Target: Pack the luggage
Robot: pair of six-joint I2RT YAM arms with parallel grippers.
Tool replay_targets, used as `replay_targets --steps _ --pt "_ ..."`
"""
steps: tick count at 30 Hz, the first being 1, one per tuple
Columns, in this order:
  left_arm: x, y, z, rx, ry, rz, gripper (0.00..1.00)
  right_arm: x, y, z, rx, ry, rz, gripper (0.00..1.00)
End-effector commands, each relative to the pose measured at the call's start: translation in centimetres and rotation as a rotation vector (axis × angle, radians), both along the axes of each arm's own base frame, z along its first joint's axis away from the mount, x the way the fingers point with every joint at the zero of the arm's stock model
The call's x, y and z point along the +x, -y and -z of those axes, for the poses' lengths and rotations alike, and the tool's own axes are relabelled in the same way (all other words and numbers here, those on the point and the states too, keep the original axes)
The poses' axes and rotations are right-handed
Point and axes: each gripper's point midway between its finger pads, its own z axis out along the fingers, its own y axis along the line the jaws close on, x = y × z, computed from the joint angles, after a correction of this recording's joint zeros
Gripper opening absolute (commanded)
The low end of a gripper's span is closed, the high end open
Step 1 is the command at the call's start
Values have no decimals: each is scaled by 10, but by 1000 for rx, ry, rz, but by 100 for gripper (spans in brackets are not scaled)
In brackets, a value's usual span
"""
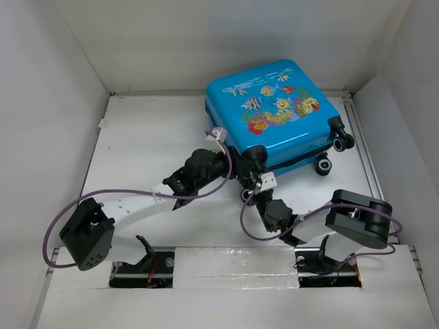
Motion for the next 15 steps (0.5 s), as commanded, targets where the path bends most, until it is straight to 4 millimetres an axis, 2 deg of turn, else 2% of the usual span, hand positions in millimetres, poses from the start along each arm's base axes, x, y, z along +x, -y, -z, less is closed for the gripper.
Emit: replay_targets --steps 1,2,4,5,7,8,10,12,13,14,15 --pt "3 15 -21 -44 36 35 46 -2 4 -132 525 281 -3 0" --pt "3 17 -15 -35 26 46 46 -2 0 -130 531 274 -19 0" --pt "4 21 -18 -36 23 58 46 -2 -6 -129 546 267 -39 0" --pt "6 24 -23 -42 29 58 46 -6 -17 -122 537 251 -81 0" --pt "2 29 -23 -34 14 93 46 -18 -45 -122 534 245 -164 0" --pt "3 32 -37 -41 37 107 46 -20 -56 -108 506 219 -166 0" --pt "3 29 -30 12 19 107 46 -26 -69 -103 504 201 -208 0" --pt "-4 33 -45 1 35 153 48 -30 -78 -100 498 197 -232 0" --pt "-8 33 -51 -5 36 173 49 -33 -83 -101 494 203 -263 0" --pt "-10 33 -47 10 30 187 52 -34 -87 -106 501 212 -281 0" --pt "-14 34 -56 -6 41 206 55 -36 -89 -114 517 224 -295 0"
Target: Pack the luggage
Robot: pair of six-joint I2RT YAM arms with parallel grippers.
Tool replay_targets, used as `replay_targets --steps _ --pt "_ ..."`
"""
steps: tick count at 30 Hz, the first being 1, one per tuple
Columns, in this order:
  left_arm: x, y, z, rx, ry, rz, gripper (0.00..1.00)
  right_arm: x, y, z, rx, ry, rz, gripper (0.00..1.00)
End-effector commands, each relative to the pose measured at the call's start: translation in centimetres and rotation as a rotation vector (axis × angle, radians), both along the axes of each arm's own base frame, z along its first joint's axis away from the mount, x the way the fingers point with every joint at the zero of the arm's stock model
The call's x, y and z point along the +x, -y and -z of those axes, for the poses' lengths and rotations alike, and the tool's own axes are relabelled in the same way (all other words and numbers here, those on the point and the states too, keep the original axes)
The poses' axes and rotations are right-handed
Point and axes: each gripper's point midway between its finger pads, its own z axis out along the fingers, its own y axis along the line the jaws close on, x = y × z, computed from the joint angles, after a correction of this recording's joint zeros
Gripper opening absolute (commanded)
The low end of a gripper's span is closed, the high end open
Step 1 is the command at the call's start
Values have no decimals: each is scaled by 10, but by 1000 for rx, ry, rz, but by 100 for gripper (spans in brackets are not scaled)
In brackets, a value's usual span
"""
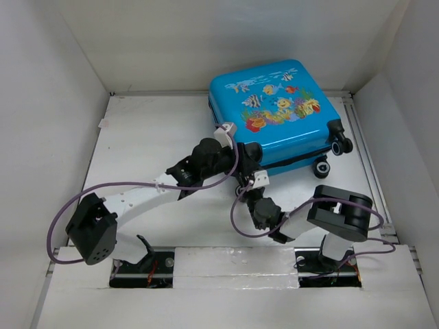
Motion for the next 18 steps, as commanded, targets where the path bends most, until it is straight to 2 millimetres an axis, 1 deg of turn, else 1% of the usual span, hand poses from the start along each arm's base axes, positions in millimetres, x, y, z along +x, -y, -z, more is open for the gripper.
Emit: replay_targets --steps 1,2,3,4,5,7,8,9,10,11,12,13,14,15,17,18 --pt "-17 24 -58 -119 106 153 57 -50 -65 -118 425 257 -331 0" --pt "-25 26 -59 -122 92 201 58 -55 -69 -120 423 256 -354 0" --pt "-25 27 -66 -125 96 201 58 -55 -68 -124 411 260 -352 0" --pt "-26 27 -66 -127 94 210 60 -58 -68 -129 419 270 -367 0" --pt "-32 27 -70 -138 96 240 60 -62 -71 -134 418 281 -401 0" --pt "-38 27 -74 -151 102 264 61 -69 -73 -141 412 295 -449 0" --pt "-43 25 -81 -171 97 279 65 -73 -79 -137 388 291 -483 0" --pt "-45 24 -82 -178 105 279 67 -74 -87 -150 398 313 -537 0" --pt "-46 25 -84 -191 99 288 68 -72 -92 -150 392 305 -550 0" --pt "-49 25 -79 -185 88 301 69 -68 -98 -144 386 276 -561 0" --pt "-53 26 -82 -201 85 322 71 -63 -101 -146 384 291 -570 0" --pt "-51 25 -82 -191 77 308 71 -58 -102 -150 421 305 -568 0" --pt "-50 27 -82 -195 81 308 71 -56 -104 -144 474 303 -587 0" --pt "-55 29 -85 -214 71 335 71 -53 -105 -146 512 312 -601 0" --pt "-54 30 -81 -211 54 333 71 -53 -106 -145 541 306 -620 0" --pt "-56 25 -82 -212 60 320 71 -58 -108 -149 550 309 -632 0"
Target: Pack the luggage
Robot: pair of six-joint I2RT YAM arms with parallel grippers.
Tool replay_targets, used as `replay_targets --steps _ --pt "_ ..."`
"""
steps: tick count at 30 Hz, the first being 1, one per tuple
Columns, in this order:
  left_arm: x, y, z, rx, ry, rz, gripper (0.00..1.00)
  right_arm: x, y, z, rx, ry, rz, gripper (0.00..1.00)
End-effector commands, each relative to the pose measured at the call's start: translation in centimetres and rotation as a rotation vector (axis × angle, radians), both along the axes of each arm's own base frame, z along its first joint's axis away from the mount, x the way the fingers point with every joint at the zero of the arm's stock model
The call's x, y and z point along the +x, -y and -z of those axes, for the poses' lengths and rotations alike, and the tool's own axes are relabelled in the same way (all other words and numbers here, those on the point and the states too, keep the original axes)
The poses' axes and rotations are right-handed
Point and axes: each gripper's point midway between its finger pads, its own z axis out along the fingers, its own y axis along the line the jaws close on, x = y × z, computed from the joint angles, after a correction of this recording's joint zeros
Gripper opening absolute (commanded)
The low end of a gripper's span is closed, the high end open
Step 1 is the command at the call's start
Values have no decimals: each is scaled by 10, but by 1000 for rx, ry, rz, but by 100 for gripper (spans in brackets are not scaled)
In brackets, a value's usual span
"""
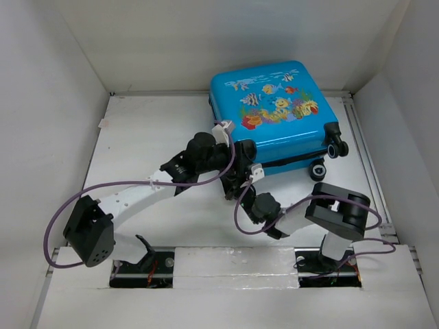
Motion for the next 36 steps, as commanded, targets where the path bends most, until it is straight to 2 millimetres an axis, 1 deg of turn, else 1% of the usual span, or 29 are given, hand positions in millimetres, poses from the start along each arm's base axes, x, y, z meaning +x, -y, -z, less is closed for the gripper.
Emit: replay_targets --steps 1,2,3,4,5,6,7,8,9,10,11,14,15,16,18,20,21,22,23,24,25,26,28,29,30,32,33,34,36 --pt "-38 29 -80 -253 101 154 71 -45 -29 -101 305 268 -262 0" --pt "-35 24 -87 -267 124 124 71 -50 -23 -96 293 256 -253 0" --pt "-33 17 -81 -257 125 84 71 -49 -12 -104 310 253 -224 5" --pt "-25 2 -97 -286 175 -10 71 -52 -8 -101 283 246 -210 12" --pt "-24 -1 -93 -273 171 -37 71 -62 -15 -100 233 223 -204 21" --pt "-22 -6 -78 -249 159 -65 70 -67 -10 -119 229 216 -183 37" --pt "-23 -15 -80 -271 158 -103 70 -67 -17 -94 83 148 -167 40" --pt "-13 -28 -80 -288 173 -199 70 -69 -7 -103 95 129 -130 49" --pt "-9 -41 -78 -305 172 -259 70 -68 -6 -96 79 106 -119 53" --pt "-8 -54 -66 -309 164 -306 70 -66 -2 -89 52 61 -106 55" --pt "-10 -73 -91 -376 226 -352 70 -65 2 -81 17 37 -90 57" --pt "-18 -100 -125 -465 307 -409 70 -62 14 -62 -66 -29 -51 60" --pt "-16 -108 -129 -469 328 -445 70 -61 19 -59 -76 -48 -30 62" --pt "-15 -111 -121 -436 312 -463 70 -59 21 -66 -74 -57 -11 64" --pt "-11 -116 -100 -385 297 -493 70 -58 36 -61 -116 -117 29 66" --pt "-9 -118 -75 -348 249 -521 70 -56 50 -72 -114 -141 75 70" --pt "-8 -117 -43 -293 211 -523 68 -59 65 -73 -136 -177 95 74" --pt "-8 -114 -36 -300 212 -511 66 -54 76 -77 -140 -190 130 76" --pt "-6 -112 -21 -274 199 -511 63 -51 82 -93 -121 -199 144 78" --pt "-6 -111 -2 -242 170 -513 63 -51 97 -94 -143 -228 169 81" --pt "-6 -102 18 -188 140 -495 62 -48 104 -98 -148 -231 185 88" --pt "-5 -98 25 -170 134 -499 62 -42 111 -113 -134 -232 204 92" --pt "-5 -89 50 -76 127 -478 62 -38 123 -112 -183 -258 234 95" --pt "-4 -85 54 -74 123 -468 62 -28 126 -109 -205 -277 245 97" --pt "-2 -82 55 -77 124 -468 62 -21 126 -117 -202 -285 247 97" --pt "0 -69 58 -68 121 -427 62 -8 123 -97 -313 -335 251 98" --pt "1 -66 59 -69 131 -415 62 1 119 -101 -316 -343 234 98" --pt "3 -60 55 -73 131 -406 62 8 114 -88 -367 -365 231 98" --pt "2 -52 65 -45 133 -373 62 13 104 -81 -408 -377 190 99"
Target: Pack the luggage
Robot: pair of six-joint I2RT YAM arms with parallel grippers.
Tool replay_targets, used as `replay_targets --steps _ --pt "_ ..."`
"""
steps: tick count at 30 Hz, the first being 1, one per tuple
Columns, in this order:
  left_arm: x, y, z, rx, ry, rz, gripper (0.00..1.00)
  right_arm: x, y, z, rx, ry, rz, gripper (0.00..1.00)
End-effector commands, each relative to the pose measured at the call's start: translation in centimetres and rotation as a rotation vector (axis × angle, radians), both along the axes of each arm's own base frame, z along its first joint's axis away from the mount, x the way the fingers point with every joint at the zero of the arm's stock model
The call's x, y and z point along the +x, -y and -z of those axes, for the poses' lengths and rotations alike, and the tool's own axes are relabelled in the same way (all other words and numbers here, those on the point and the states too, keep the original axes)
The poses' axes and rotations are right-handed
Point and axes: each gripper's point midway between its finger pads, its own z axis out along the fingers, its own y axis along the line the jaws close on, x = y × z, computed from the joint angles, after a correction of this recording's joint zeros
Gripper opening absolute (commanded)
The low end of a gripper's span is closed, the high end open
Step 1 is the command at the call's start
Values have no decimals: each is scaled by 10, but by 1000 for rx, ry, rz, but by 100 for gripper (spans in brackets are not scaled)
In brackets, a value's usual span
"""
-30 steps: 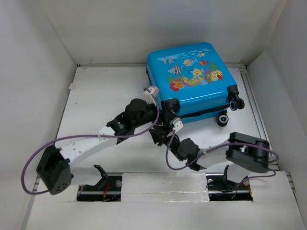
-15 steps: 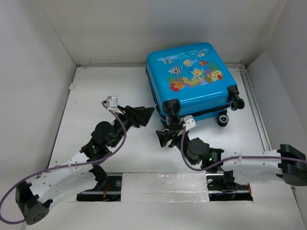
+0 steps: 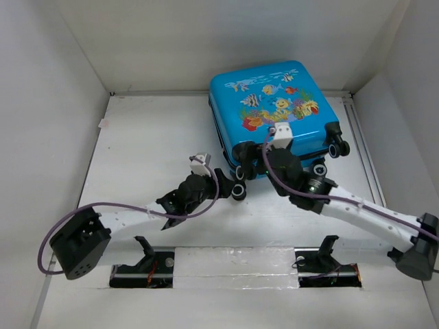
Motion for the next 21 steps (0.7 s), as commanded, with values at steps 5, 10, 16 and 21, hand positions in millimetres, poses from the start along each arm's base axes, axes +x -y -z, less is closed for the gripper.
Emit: replay_targets --steps 5,10,16,21 --pt "12 34 -41 -110 127 73 62 20 -21 45 -149 -139 -138 99" --pt "12 43 -39 -108 137 110 61 28 -22 60 -144 -177 -164 97" --pt "14 54 -38 -121 156 130 55 32 -21 63 -159 -184 -161 79" --pt "20 66 -46 -133 192 105 51 28 -35 70 -161 -209 -232 39"
